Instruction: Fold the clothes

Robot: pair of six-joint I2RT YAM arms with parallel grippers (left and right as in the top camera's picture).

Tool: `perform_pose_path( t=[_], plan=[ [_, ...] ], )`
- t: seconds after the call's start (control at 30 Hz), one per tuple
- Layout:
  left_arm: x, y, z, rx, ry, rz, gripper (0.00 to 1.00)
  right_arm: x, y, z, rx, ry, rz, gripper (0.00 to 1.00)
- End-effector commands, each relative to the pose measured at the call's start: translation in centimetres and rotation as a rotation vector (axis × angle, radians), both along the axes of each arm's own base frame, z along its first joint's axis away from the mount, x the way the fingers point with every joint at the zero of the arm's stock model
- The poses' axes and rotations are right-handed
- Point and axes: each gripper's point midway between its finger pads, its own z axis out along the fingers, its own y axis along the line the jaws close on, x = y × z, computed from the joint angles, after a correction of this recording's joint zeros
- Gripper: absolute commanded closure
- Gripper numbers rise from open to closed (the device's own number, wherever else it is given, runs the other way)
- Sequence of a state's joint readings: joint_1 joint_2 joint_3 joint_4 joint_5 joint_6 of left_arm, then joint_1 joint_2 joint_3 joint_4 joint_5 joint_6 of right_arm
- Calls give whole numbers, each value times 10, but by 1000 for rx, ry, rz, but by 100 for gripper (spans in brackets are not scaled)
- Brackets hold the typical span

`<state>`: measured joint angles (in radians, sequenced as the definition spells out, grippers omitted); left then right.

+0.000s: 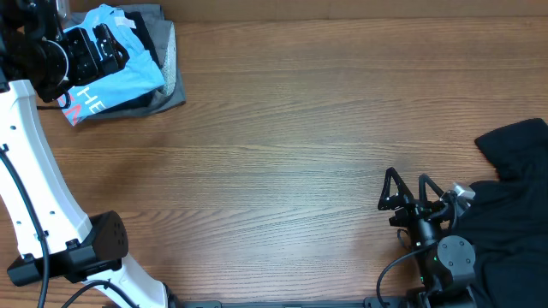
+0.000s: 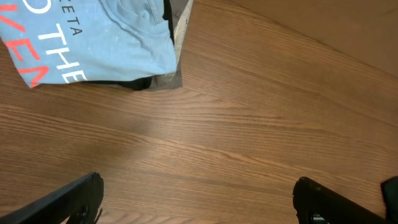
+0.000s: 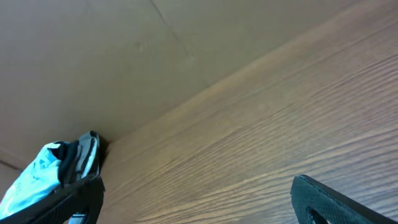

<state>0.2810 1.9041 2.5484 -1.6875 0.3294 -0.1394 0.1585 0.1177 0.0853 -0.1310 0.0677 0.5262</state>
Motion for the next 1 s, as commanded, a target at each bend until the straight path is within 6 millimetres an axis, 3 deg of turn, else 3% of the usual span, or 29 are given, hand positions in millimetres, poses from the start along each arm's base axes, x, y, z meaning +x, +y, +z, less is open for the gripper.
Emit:
perform_pose_path(
  t=[0.0,0.17,0.33,0.57,0.97],
  plan=[
    [0,-3,1,4,-4,-10,0,-1,1,2,-24,-40,13,0],
    [0,-3,1,4,-4,-10,0,-5,13,17,-193,-140,99,0],
    [0,-3,1,4,-4,-10,0,-6,7,18,-205,-147,78,0],
    [0,-3,1,4,-4,-10,0,-2,-4,0,-208,-113,36,0],
    [0,-3,1,4,-4,-10,0,-2,-9,1,-225,-114,12,0]
  ],
)
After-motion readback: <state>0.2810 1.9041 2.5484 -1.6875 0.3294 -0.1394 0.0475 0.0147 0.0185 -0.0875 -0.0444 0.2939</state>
